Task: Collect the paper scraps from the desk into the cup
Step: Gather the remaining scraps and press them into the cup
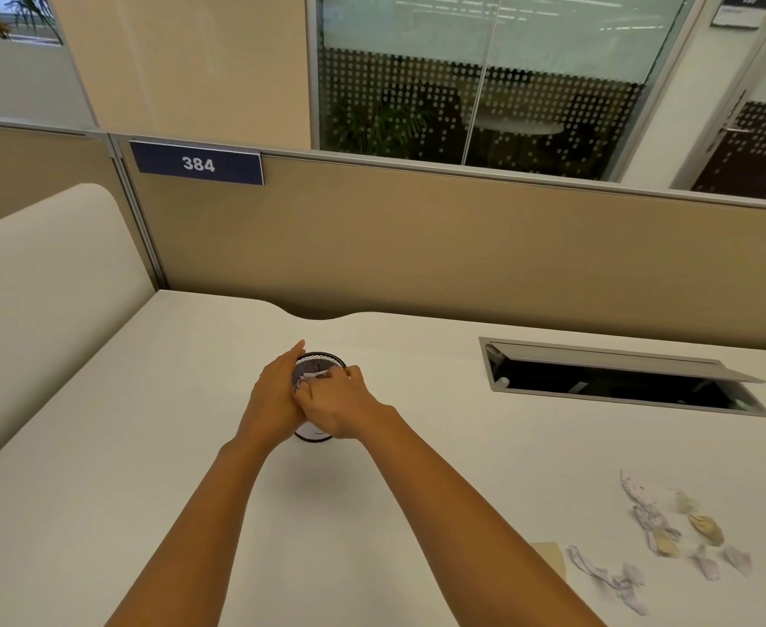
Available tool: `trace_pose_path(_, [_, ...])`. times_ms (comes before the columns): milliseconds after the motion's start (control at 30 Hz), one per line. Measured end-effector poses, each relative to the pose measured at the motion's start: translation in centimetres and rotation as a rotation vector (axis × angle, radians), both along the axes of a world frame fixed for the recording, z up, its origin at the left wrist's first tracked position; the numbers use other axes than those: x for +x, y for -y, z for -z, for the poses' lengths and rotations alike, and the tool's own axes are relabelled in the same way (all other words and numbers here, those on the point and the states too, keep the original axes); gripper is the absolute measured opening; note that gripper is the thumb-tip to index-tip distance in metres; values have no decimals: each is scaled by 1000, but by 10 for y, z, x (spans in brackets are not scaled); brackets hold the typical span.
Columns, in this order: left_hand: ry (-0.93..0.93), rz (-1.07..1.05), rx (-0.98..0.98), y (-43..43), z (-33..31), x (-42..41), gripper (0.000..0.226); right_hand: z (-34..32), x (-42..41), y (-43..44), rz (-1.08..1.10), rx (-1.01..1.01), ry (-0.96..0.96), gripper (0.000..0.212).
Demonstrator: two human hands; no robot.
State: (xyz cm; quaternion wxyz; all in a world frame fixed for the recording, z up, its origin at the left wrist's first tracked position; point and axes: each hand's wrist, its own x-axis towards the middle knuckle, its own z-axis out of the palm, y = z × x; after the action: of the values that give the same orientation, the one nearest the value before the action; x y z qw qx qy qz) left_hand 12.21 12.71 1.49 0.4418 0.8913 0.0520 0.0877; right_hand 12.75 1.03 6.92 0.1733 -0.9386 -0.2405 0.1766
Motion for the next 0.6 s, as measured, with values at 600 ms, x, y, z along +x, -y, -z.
trace_pose_path(600, [131,59,287,122,2,-83,59,29,-66,195,423,347,283,32])
